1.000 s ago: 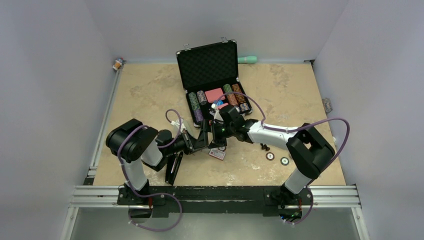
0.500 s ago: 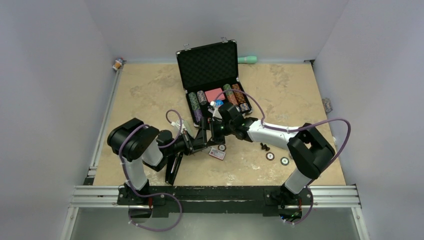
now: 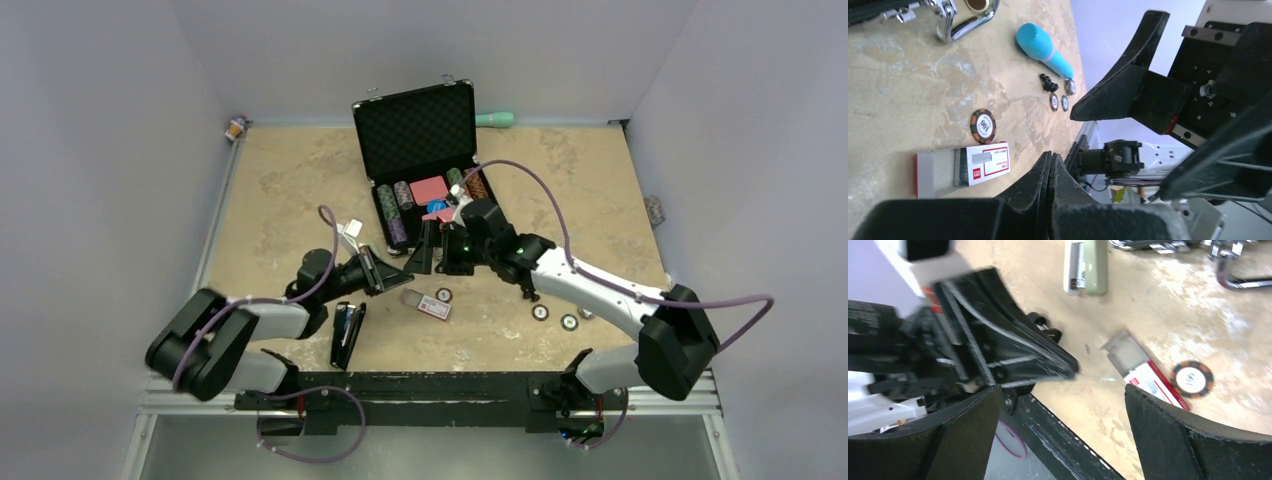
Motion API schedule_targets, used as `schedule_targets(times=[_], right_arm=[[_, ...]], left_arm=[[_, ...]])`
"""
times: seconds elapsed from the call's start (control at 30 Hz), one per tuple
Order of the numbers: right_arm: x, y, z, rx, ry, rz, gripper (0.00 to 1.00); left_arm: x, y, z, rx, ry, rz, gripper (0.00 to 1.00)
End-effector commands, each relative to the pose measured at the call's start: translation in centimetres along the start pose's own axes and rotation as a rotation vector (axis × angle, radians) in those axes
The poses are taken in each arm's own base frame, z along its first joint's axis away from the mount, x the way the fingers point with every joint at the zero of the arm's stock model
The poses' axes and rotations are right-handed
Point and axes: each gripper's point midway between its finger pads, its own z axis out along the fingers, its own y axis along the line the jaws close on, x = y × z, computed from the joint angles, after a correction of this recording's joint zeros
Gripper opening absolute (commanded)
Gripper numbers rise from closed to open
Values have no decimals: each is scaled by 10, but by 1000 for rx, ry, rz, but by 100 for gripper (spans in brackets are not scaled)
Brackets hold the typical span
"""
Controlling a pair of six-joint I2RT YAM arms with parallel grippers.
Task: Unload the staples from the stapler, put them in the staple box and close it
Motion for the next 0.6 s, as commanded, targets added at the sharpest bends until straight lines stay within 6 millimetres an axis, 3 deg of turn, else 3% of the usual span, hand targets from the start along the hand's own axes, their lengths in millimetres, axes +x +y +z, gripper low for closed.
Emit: schedule_targets(times=[0.0, 0.1, 0.23, 0.33, 0.57], right_arm=[[10, -42, -19, 169, -54, 42, 94], [23, -63, -28, 232, -66, 70, 86], [41, -89, -34, 309, -66, 108, 74], [55, -106, -34, 361, -40, 128, 61], [70, -117, -32, 374, -20, 141, 24]], left_arm=[[-18, 10, -9, -234, -9, 140, 0], [-40, 19, -32, -461, -60, 221, 0], [-50, 36, -54, -672, -31, 288, 0], [-50, 54, -61, -782, 16, 309, 0], [-46, 73, -59, -892, 70, 378, 0]])
